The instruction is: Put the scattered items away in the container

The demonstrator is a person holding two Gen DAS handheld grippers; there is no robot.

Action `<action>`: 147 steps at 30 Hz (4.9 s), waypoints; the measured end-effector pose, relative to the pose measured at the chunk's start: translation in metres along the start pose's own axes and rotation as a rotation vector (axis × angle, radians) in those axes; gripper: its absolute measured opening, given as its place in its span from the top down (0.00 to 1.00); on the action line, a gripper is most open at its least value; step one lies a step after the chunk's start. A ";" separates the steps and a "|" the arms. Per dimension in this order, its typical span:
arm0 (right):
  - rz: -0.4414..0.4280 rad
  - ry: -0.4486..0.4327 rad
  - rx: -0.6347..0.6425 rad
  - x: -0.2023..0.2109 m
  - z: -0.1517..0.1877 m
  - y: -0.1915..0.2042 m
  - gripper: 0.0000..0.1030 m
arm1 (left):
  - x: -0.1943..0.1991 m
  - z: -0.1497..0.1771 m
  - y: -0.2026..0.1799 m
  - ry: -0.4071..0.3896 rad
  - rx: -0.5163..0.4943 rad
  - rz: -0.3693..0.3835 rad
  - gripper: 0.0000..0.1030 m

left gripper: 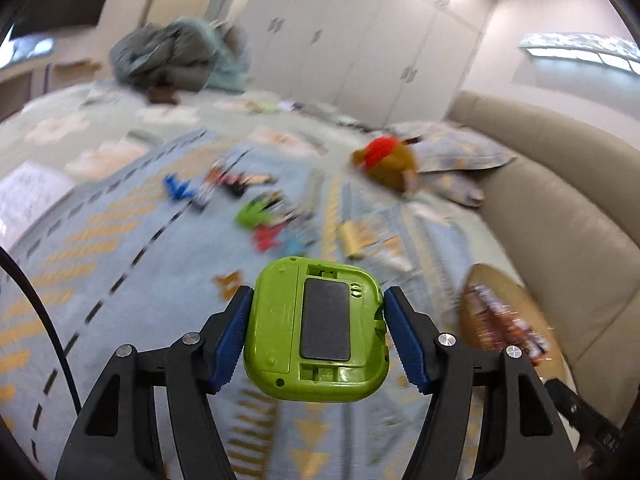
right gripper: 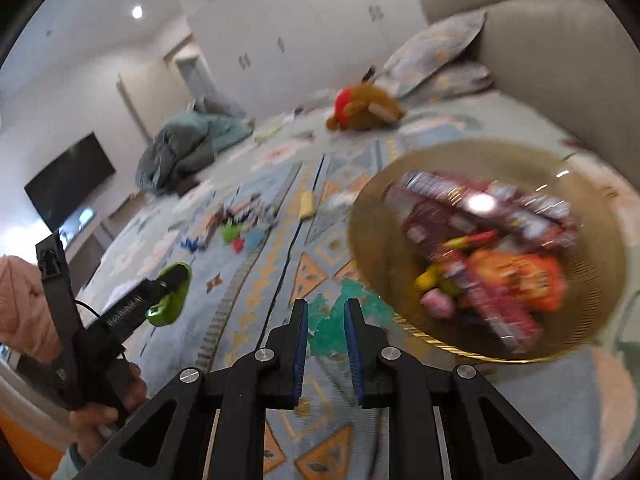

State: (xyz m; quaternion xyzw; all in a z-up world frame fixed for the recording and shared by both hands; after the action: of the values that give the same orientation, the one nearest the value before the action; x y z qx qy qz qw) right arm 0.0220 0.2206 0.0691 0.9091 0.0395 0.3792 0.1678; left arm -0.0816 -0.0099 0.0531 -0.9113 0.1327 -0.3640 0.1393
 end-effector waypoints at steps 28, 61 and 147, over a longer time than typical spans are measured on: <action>0.231 -0.217 -0.312 0.064 -0.038 -0.111 0.32 | -0.017 -0.009 -0.120 0.179 -0.133 0.192 0.29; 0.263 0.132 0.057 -0.100 0.070 0.013 0.23 | -0.120 -0.031 0.049 0.183 0.169 0.019 0.24; -0.047 0.381 -0.238 -0.303 -0.108 0.040 0.29 | -0.171 -0.043 0.081 0.245 0.099 -0.079 0.41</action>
State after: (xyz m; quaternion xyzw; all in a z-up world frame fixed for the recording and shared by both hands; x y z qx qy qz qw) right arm -0.2712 0.1526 -0.0522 0.7937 0.0464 0.5419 0.2724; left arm -0.2430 -0.0326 -0.0522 -0.8565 0.0947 -0.4839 0.1523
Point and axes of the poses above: each gripper's, at about its wrist camera, not at the fingertips, and x roughly against the way its jaws point, y to its left, z to its underside, the point moved 7 cm from there along -x, roughly the way its jaws point, and after that the axes turned 9 degrees about y, right-handed, at the moved point
